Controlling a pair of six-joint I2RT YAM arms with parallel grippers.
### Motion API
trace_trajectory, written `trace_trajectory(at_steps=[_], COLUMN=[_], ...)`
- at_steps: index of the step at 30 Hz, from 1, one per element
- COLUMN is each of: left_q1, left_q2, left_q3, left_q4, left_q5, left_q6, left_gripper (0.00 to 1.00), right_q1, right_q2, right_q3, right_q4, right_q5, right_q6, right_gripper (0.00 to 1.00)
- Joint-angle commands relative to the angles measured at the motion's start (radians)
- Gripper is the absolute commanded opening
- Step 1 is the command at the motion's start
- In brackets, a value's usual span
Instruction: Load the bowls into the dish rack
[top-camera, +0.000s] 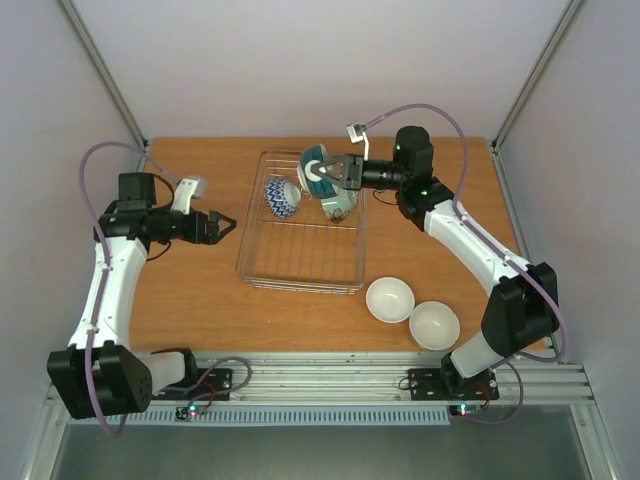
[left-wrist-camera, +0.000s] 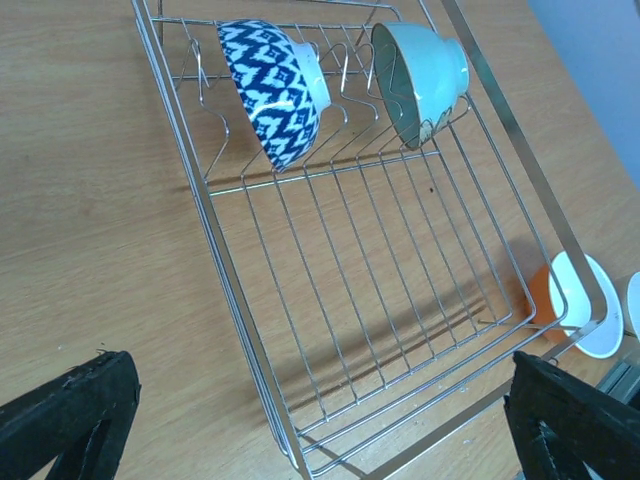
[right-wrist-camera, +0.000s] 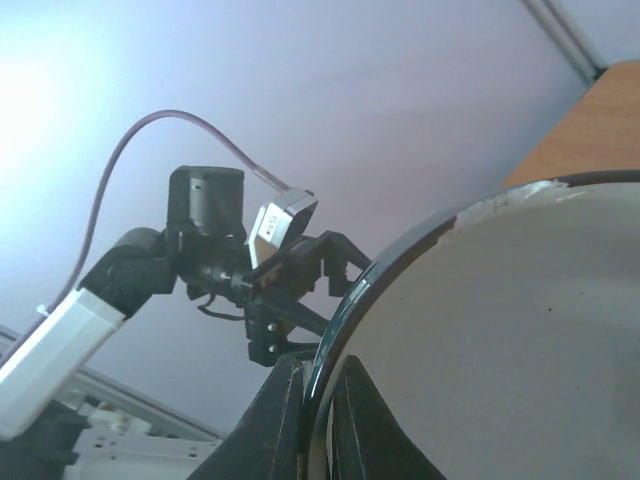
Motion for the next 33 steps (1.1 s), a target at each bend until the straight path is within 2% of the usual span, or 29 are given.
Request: trace_trajectory(at_steps=[1, 3, 5, 6, 9, 10, 17, 22, 27, 33], left_q1=[-0.002, -0.003, -0.003, -0.003, -0.003, -0.003, -0.004, -0.003, -0.003, -0.003], left_q2=[-0.009, -0.003, -0.003, -0.003, 0.005, 0.009, 0.070, 0.086, 0.079, 0.076], left_q3=[0.048, 0.061, 0.067, 0.070, 0.079, 0.082, 0.142, 0.175, 0.160, 0.149], left_q4=[0.045, 0.043, 0.047, 0.050, 0.052, 0.052, 0.047, 0.057, 0.098, 0.095], left_q5=[0.036, 0.049, 0.049, 0.043, 0.020, 0.011, 0.004, -0.004, -0.039, -0.042], left_q6=[-0.026, -0.039, -0.044, -0.045, -0.046, -0.046, -0.062, -0.075, -0.098, -0.096], left_gripper=[0.99, 0.99, 0.99, 0.99, 0.99, 1.00, 0.99, 0.99, 0.99, 0.99], right_q1=[-0.006, -0.002, 0.008, 0.019, 0.093, 0.118, 0.156, 0.270, 0.432, 0.448], right_q2=[0.032, 0.047, 0.045, 0.035, -0.008, -0.018, -0.016, 0.038, 0.081, 0.214], right_q3=[-0.010, -0.013, -0.004, 0.009, 0.100, 0.118, 0.112, 0.219, 0.267, 0.330], right_q4=[0.312, 0.371, 0.311, 0.215, -0.244, -0.317, -0.364, -0.630, -0.751, -0.845], right_q5=[-0.111, -0.125, -0.126, -0.112, 0.041, 0.079, 0.129, 0.333, 0.562, 0.733], right_q6=[0.200, 0.243, 0.208, 0.145, -0.183, -0.267, -0.274, -0.428, -0.526, -0.522], right_gripper=[0.03, 0.03, 0.03, 0.03, 0.04, 0.04, 0.05, 0.05, 0.07, 0.07])
